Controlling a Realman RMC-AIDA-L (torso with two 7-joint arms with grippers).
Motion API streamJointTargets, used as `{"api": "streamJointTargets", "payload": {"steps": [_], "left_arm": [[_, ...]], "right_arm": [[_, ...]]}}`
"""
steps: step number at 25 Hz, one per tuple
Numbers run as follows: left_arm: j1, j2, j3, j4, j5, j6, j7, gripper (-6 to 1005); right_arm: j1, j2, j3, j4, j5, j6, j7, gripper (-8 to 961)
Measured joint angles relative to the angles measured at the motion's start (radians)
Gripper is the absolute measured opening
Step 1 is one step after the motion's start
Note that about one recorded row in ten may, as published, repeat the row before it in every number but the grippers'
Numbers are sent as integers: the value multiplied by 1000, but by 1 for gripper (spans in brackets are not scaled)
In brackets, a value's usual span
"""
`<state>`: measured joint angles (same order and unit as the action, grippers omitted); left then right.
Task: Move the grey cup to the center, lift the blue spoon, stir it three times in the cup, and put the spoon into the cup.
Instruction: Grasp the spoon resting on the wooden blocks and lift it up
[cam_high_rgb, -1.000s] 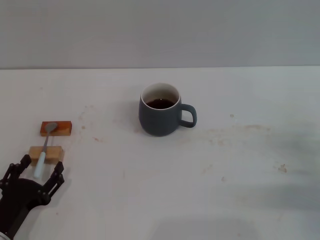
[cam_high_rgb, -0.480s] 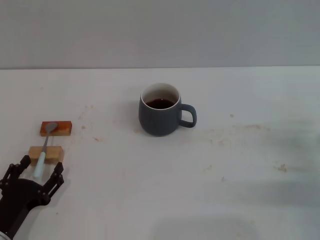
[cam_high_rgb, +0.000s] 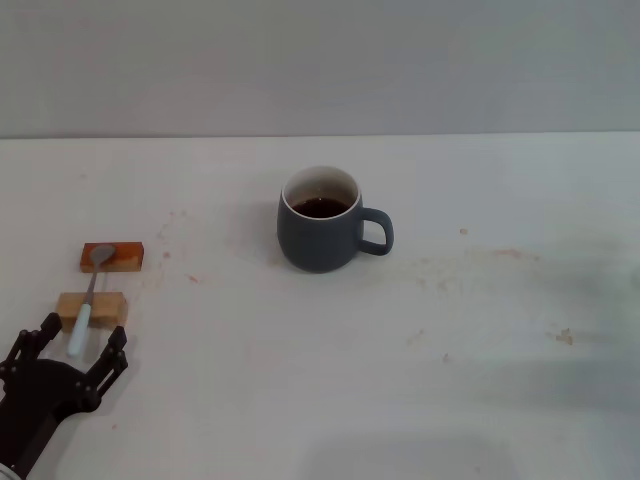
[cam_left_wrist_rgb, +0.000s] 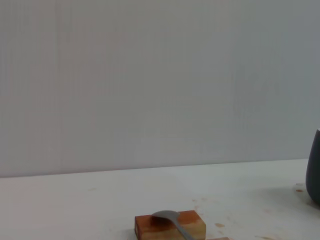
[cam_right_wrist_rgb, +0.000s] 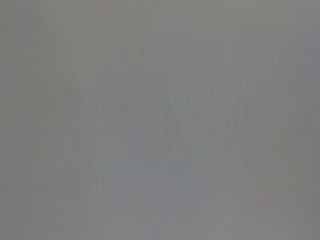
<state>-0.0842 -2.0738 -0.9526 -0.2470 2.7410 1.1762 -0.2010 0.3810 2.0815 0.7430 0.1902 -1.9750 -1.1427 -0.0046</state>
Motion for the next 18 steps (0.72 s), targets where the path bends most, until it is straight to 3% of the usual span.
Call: {"api": "streamJointTargets", "payload": {"steps": [11, 18], "left_arm": [[1, 1, 2, -8, -3, 0, 6, 740], [0, 2, -1, -8, -3, -8, 4, 580]], "right_arm": [[-3, 0, -4, 0, -4, 0, 0, -1], [-4, 0, -4, 2, -5, -1, 0, -1]]}}
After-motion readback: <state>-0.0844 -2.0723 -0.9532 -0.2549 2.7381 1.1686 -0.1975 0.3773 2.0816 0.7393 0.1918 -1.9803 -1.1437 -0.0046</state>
